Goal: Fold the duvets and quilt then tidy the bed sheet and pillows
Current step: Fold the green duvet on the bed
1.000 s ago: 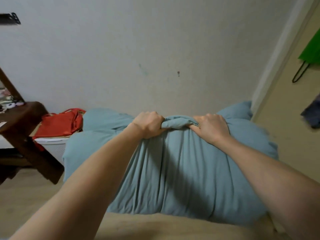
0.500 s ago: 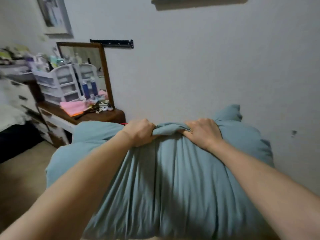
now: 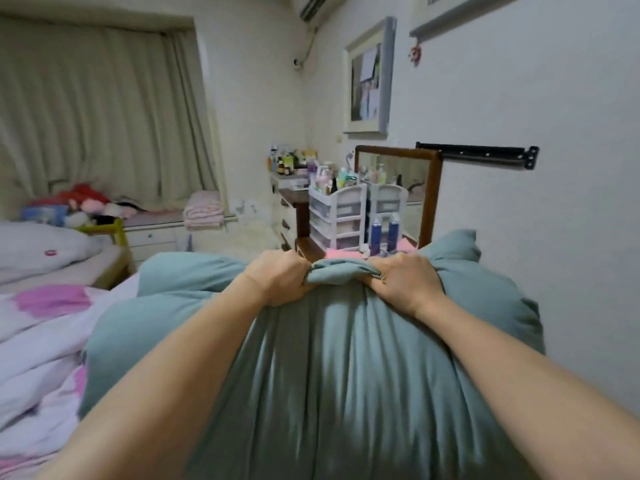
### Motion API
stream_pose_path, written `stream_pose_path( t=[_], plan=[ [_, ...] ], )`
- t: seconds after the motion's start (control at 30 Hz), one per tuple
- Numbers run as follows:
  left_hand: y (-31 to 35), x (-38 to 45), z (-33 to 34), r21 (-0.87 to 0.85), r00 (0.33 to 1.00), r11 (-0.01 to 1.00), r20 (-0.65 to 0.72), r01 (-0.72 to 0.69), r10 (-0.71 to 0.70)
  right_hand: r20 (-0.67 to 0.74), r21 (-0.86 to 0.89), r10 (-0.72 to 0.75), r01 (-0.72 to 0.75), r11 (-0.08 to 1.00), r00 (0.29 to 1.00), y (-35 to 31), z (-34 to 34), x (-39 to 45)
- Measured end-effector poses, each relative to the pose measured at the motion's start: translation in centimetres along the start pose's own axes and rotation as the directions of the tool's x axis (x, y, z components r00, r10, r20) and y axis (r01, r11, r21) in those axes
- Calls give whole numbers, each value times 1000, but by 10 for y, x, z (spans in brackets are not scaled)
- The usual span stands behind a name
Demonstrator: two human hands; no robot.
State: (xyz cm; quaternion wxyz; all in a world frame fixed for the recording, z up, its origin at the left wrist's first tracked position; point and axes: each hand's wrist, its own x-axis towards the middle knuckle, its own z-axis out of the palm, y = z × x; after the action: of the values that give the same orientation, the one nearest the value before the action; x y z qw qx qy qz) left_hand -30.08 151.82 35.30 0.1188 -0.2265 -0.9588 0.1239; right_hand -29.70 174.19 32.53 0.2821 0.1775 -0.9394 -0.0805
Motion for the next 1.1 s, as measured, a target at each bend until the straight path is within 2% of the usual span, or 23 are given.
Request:
stream_pose_path(
  t=[0.27,0.47,0.7,0.8,1.1],
  plan=[
    [-175,106,43,43,990,990,35,135,-137,-57,97,-139,144,985,989,-32,101,226],
    [-288,192,93,37,964,966,71,256,-258,-119,94,-264,276,957,957,-51,181,383],
    [-403,333,165,79,929,934,98,350,-356,-130,115,-307,322,940,943,-43,296,559],
    [-448,396,189,60,908,918,132,393,-397,-82,154,-347,356,922,934,-35,335,632],
    [-608,574,249,111,891,886,10,450,-453,-127,90,-339,351,932,932,-26,441,861]
  ],
)
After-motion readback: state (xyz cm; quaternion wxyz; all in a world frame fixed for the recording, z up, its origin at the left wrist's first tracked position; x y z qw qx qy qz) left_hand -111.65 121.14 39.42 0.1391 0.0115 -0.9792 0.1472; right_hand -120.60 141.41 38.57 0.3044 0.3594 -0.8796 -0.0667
